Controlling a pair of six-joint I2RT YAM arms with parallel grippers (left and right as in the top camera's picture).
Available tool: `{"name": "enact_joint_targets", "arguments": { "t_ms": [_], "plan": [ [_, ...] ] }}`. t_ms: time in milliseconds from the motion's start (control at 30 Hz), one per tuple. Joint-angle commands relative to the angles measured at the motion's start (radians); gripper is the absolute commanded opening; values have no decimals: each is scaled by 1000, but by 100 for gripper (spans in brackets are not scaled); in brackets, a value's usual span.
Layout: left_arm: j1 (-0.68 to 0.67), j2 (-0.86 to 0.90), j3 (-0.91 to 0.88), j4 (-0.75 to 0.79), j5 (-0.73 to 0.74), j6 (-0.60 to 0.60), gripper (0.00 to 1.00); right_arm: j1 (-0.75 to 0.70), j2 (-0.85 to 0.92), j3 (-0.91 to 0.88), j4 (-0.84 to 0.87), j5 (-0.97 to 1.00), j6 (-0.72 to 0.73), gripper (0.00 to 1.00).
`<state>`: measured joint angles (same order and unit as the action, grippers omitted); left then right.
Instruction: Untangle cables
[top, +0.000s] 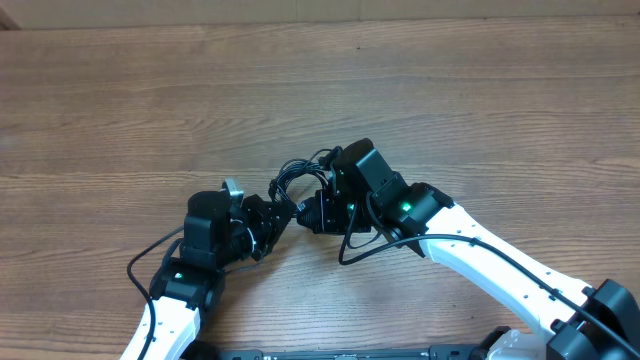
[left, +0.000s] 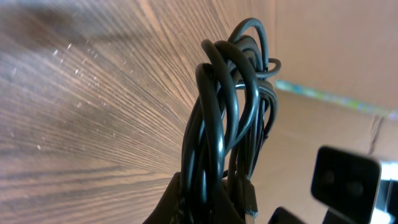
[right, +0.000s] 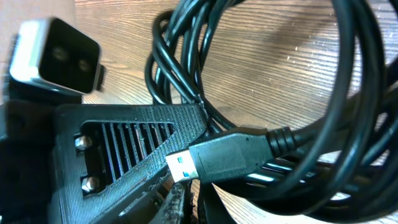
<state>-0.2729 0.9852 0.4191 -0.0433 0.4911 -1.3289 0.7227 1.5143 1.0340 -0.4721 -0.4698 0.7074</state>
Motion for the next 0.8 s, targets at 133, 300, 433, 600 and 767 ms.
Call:
{"name": "enact_joint_targets", "arguments": {
  "t_ms": [133,300,433,600,767],
  "plan": [
    [-9,-3,10,-5,147,332,4,-5,5,11,4,146,-9,4],
    [-9,-3,10,-5,212,462,4,-5,5,11,-2,211,-9,4],
    [-9,-3,10,-4,272,521,4,-5,5,11,-13,278,-9,4],
    [-9,-3,10,-3,300,536,4,-5,5,11,-38,354,-8,4],
    [-9,-3,10,18,316,548,4,-5,5,11,-55,423,-8,5]
  ]
}}
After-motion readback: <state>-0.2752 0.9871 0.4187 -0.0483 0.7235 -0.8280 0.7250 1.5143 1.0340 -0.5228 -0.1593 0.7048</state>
